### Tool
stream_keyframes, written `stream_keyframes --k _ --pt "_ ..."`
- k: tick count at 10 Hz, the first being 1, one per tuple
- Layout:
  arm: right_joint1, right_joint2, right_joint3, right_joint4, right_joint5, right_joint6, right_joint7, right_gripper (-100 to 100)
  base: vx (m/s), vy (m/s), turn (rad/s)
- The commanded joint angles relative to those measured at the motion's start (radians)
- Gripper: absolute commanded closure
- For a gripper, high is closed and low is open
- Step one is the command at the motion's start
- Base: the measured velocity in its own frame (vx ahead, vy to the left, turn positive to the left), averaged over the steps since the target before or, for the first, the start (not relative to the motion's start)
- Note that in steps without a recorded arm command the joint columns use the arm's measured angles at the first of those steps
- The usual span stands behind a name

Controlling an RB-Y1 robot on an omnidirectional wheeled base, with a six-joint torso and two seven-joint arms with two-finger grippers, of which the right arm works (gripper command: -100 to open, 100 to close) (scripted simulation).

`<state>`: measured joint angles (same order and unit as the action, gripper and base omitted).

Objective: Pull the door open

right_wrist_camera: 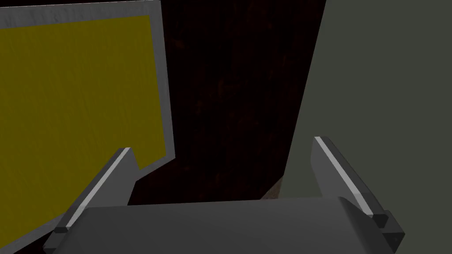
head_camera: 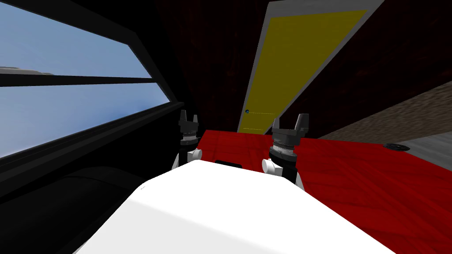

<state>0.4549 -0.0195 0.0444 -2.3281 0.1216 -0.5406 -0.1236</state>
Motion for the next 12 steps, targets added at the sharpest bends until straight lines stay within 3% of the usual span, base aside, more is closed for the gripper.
stream_keyframes --k 1,4,12 --pt "-0.008 -0.008 -0.008 0.033 0.01 -0.008 0.027 -100 0.113 -0.033 0.022" --pt "-0.018 -0.018 -0.02 0.079 0.024 -0.019 0.066 -100 0.171 0.015 -0.011" --pt "-0.06 -0.045 -0.065 0.26 0.079 -0.064 0.216 -100 0.145 -0.006 -0.002"
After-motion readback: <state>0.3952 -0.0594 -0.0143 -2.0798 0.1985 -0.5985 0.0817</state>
